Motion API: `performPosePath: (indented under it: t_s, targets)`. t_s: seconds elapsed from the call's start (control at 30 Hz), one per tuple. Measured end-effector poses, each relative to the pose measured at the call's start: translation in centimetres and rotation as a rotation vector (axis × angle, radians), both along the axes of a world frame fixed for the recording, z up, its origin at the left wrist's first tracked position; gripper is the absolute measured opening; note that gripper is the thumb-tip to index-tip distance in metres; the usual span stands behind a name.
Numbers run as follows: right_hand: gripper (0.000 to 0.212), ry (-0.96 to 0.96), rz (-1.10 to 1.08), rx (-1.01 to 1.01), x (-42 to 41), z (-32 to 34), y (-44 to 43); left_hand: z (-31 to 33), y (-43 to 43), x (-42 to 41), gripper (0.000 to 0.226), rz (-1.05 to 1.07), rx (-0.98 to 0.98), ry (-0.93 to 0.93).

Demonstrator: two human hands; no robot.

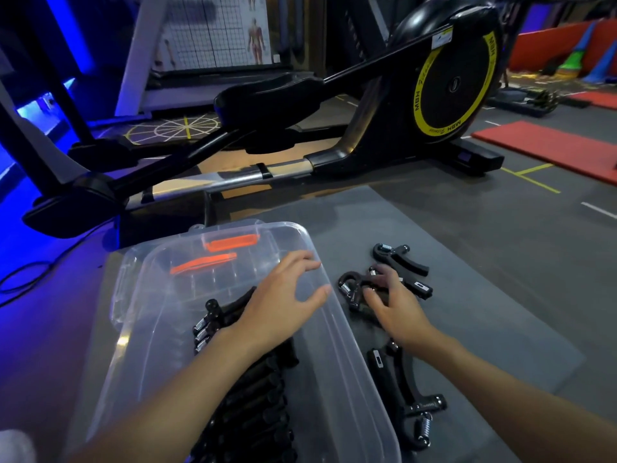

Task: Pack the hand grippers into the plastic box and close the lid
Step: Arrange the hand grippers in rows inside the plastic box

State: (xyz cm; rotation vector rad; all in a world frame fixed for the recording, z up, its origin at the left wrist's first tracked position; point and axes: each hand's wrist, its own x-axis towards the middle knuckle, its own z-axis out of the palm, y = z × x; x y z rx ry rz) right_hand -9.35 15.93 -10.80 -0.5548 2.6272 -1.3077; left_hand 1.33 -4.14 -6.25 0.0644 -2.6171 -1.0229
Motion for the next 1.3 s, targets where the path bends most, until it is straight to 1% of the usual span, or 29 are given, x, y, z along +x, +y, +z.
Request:
performPosePath:
  t_s: [0.07, 0.13, 0.2, 0.23, 0.33, 0.4, 0.53, 0.67, 0.77, 0.97, 1.13, 1.23, 1.3]
  targets:
    - [0.059, 0.043, -0.012, 0.133, -1.6, -1.8, 1.0, 0.0, 0.1, 0.1, 0.051, 0.018, -0.017, -0.006]
    - [0.062, 0.157, 0.000, 0.323, -3.2, -3.3, 2.0, 0.1, 0.3, 0.3, 0.059, 0.027, -0.039, -0.008]
    - [0.070, 0.249, 0.017, 0.473, -4.6, -4.3, 2.7, 0.1, 0.5, 0.5, 0.063, 0.033, -0.018, -0.009]
    - [0.075, 0.265, 0.024, 0.517, -5.3, -4.6, 3.0, 0.0, 0.6, 0.5, 0.062, 0.034, 0.001, -0.009]
    - [0.089, 0.247, 0.053, 0.580, -6.7, -5.1, 3.1, -0.2, 0.7, 0.7, 0.056, 0.039, 0.033, -0.011]
    - [0.096, 0.228, 0.066, 0.579, -7.4, -5.3, 2.8, -0.2, 0.7, 0.7, 0.059, 0.042, 0.036, -0.003]
    - [0.098, 0.256, 0.083, 0.600, -8.3, -5.5, 2.7, -0.3, 0.7, 0.6, 0.061, 0.026, 0.063, -0.004]
    - [0.095, 0.218, 0.078, 0.492, -8.4, -5.4, 2.4, -0.2, 0.7, 0.7, 0.063, 0.017, 0.070, -0.003]
    - [0.089, 0.207, 0.020, 0.413, -7.9, -5.3, 2.6, 0.0, 0.8, 0.8, 0.061, 0.019, 0.069, -0.010]
    - [0.076, 0.185, -0.123, 0.255, -6.6, -3.6, 2.8, 0.1, 0.9, 0.9, 0.051, 0.026, 0.049, -0.028]
    - [0.067, 0.197, -0.193, 0.008, -4.2, 0.5, 1.9, 0.8, 0.9, 0.9, 0.050, 0.030, 0.030, -0.074]
    - [0.065, 0.181, -0.209, -0.138, -2.2, 3.2, 0.7, 1.6, 1.2, 0.9, 0.046, 0.063, 0.044, -0.009]
    - [0.066, 0.185, -0.192, -0.219, -0.9, 4.9, -0.3, 2.6, 1.5, 0.9, 0.047, 0.098, 0.112, 0.064]
